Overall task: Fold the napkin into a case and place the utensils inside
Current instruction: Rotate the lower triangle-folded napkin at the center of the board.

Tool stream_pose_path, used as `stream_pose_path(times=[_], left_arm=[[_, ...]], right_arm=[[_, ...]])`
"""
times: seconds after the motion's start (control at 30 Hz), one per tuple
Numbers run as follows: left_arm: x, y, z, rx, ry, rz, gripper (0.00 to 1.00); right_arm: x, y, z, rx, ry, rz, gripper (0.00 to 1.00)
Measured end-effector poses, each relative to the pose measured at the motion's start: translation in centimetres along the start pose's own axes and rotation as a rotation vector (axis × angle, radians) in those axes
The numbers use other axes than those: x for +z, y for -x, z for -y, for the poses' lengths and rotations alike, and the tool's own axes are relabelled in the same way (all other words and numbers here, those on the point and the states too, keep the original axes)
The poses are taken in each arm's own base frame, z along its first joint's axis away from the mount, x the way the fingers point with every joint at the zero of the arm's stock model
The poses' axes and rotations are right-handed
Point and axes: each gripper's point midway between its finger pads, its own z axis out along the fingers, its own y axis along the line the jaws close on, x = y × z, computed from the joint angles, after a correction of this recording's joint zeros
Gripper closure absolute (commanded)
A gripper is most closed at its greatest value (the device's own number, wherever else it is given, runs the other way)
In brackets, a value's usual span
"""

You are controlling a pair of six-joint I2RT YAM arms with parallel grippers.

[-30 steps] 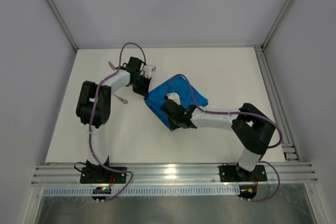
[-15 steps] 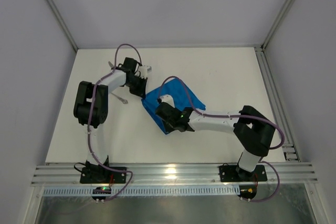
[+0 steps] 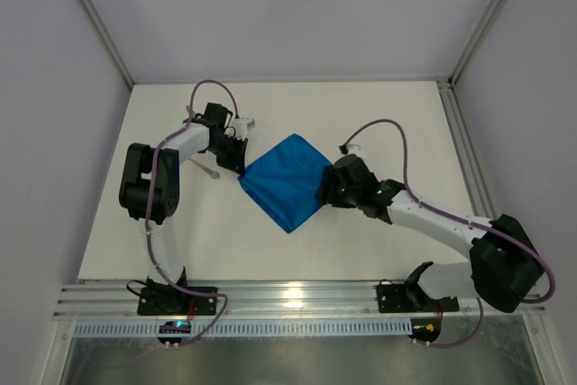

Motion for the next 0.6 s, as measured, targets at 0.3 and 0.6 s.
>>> stream_pose_path(times=[0.3, 0.6], left_arm=[[-1.5, -3.2, 1.8, 0.021, -0.051, -0.055, 1.00], [-2.2, -8.2, 3.0, 0.046, -0.101, -0.161, 0.98]], right_arm=[[2.7, 3.1, 10.3, 0.365, -0.113, 0.043, 0.40], [6.6, 4.3, 9.3, 0.361, -0.056, -0.013, 0.58]])
